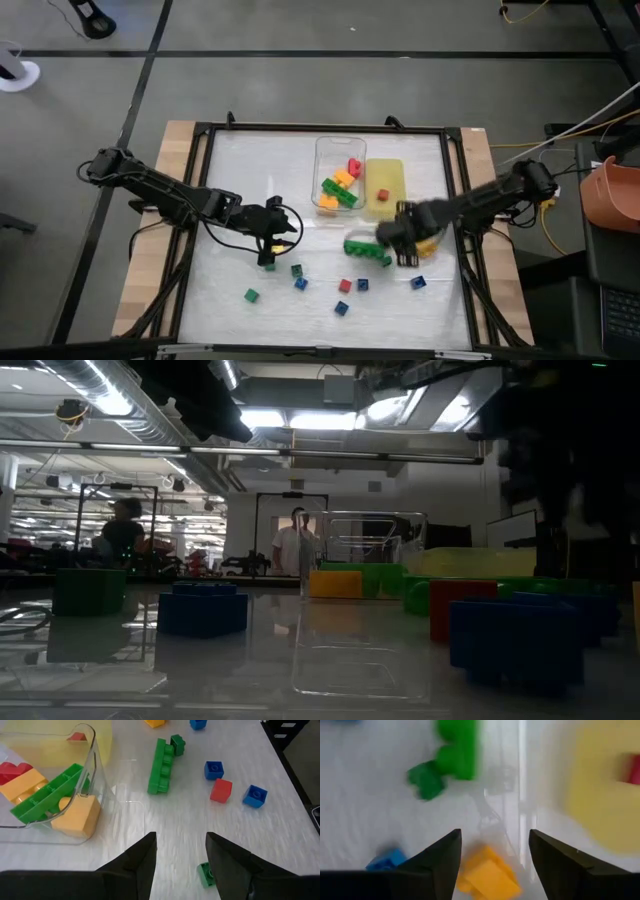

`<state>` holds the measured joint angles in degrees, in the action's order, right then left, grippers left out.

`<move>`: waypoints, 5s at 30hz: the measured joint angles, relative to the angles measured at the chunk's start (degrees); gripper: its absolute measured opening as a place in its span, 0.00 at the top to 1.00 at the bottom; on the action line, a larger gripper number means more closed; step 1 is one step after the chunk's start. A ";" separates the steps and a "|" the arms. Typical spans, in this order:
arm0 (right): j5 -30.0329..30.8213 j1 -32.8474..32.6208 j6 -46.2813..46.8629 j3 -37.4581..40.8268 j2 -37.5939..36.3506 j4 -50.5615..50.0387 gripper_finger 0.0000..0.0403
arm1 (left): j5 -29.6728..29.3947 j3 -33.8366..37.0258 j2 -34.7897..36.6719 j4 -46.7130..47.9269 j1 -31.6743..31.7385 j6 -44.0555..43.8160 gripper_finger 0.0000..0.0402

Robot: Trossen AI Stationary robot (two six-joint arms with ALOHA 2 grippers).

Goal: Sort blocks by size
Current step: Put the small green game piece into the yellow bin, then put the small green block into the yellow bin

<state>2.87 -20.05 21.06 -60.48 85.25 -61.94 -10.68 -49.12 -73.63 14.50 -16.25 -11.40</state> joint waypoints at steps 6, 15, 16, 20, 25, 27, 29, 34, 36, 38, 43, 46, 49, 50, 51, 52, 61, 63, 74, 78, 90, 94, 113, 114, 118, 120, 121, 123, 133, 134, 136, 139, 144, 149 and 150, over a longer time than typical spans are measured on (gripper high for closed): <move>1.96 -9.07 1.23 7.43 0.53 17.05 0.42 | 0.00 -0.02 0.00 -0.05 0.00 -0.48 0.61; 8.07 -12.19 3.86 8.92 0.53 22.89 0.42 | 0.00 -0.02 0.00 -0.14 0.00 -1.99 0.61; 8.09 -12.19 4.10 8.93 0.57 23.00 0.42 | 0.00 -0.02 0.00 -0.13 0.00 -2.42 0.61; 8.05 -12.18 4.20 8.95 2.02 23.00 0.42 | 0.00 -0.02 0.00 -0.04 0.00 -3.50 0.61; 7.50 -12.20 4.24 8.95 4.22 24.24 0.42 | 0.00 -0.02 0.00 -0.08 0.00 -3.26 0.61; 7.37 -12.20 4.24 8.95 5.05 24.75 0.42 | 0.00 -0.02 0.00 -0.09 0.00 -3.26 0.61; 6.99 -12.20 4.26 8.95 5.96 24.62 0.42 | 0.00 -0.02 0.00 -0.09 0.00 -3.28 0.61; 6.62 -12.20 4.25 8.95 7.17 25.13 0.42 | 0.00 -0.02 0.00 -0.09 0.00 -3.22 0.61; 6.62 -12.20 4.24 8.95 7.35 25.67 0.43 | 0.00 -0.02 0.00 -0.09 0.00 -3.17 0.61; 6.62 -12.20 4.24 8.95 7.35 26.36 0.44 | 0.00 -0.02 0.00 -0.09 0.00 -3.15 0.61; 6.62 -12.20 4.26 8.95 7.35 27.32 0.57 | 0.00 -0.02 0.00 -0.09 0.00 -3.15 0.61; 6.60 -12.20 4.81 8.95 7.35 27.68 0.68 | 0.00 -0.02 0.00 -0.09 0.00 -3.02 0.61; 6.55 -12.20 5.95 8.88 7.26 27.71 0.78 | 0.00 -0.02 0.00 -0.09 0.00 -3.02 0.61; 6.08 -12.20 6.01 8.73 7.13 27.96 0.80 | 0.00 -0.02 0.00 -0.09 0.00 -3.02 0.61; 5.50 -12.20 6.05 8.71 7.05 28.10 0.83 | 0.00 -0.02 0.00 -0.09 0.00 -3.02 0.61; 4.99 -12.20 6.04 8.69 6.94 28.10 0.85 | 0.00 -0.02 0.00 -0.09 0.00 -3.09 0.61; 6.39 -12.20 2.69 -0.83 6.08 14.51 0.83 | 0.00 -0.02 0.00 -0.07 0.00 -3.16 0.61; 10.12 -12.18 0.69 -3.67 6.12 9.68 0.84 | 0.00 -0.02 0.00 -0.07 0.00 -3.16 0.61; 32.39 -2.10 -8.15 -8.63 6.10 -4.63 0.82 | 0.03 -0.02 0.00 -0.09 0.00 -3.19 0.61; 33.61 3.66 -12.48 -8.47 6.10 -4.48 0.82 | 1.25 -0.02 0.00 -0.05 -0.06 -3.70 0.61; 23.75 16.81 -17.86 -8.42 6.10 -3.57 0.72 | 1.79 -0.02 0.00 9.06 -6.33 -9.42 0.61; 19.60 19.86 -18.40 -8.42 6.10 -2.29 0.67 | 1.77 -0.02 0.00 10.95 -8.50 -11.46 0.61; 12.94 18.08 -15.41 -8.42 6.10 0.70 0.54 | -2.54 -0.02 -4.28 17.02 -14.25 -18.62 0.61; 12.93 17.49 -15.40 -8.42 6.10 1.03 0.54 | -2.60 -0.02 -5.28 16.94 -14.24 -18.62 0.61; 12.94 15.24 -15.34 -8.42 6.10 2.31 0.54 | -2.66 -0.02 -9.11 16.73 -14.19 -17.87 0.61; 12.94 14.23 -15.34 -8.42 6.10 2.45 0.54 | -2.64 -0.02 -10.59 16.36 -14.19 -17.35 0.61; 12.94 13.72 -15.34 -8.42 6.10 2.51 0.54 | -2.63 -0.02 -11.19 16.33 -14.19 -17.28 0.61; 12.94 12.81 -15.21 -8.42 6.10 2.54 0.54 | -2.60 -0.02 -11.96 16.34 -14.21 -18.17 0.61; 12.94 8.79 -10.75 -8.42 6.10 3.83 0.54 | -2.45 -0.02 -12.54 16.30 -14.21 -20.35 0.61; 12.97 8.22 -10.75 -8.42 6.10 4.21 0.54 | -2.45 -0.02 -12.71 16.31 -14.20 -20.35 0.61; 12.98 7.05 -10.78 -8.42 6.10 5.03 0.54 | -2.45 -0.02 -12.86 16.37 -14.12 -20.35 0.61; 13.27 5.30 -10.63 -8.42 6.10 5.43 0.54 | -2.43 -0.02 -13.57 16.14 -14.12 -21.19 0.61; 16.01 2.55 -9.36 -8.42 6.10 5.58 0.54 | -2.60 -0.02 -14.76 16.10 -14.10 -20.96 0.61; 16.11 0.70 -7.47 -8.42 6.10 6.26 0.54 | -2.57 -0.02 -16.58 15.91 -14.08 -21.44 0.61; 16.11 0.25 -7.38 -8.42 6.10 6.48 0.54 | -2.53 -0.02 -17.12 15.94 -14.08 -21.42 0.61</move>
<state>18.98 -19.79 13.68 -68.90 91.35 -55.46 -13.20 -49.15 -90.75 30.44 -30.33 -32.82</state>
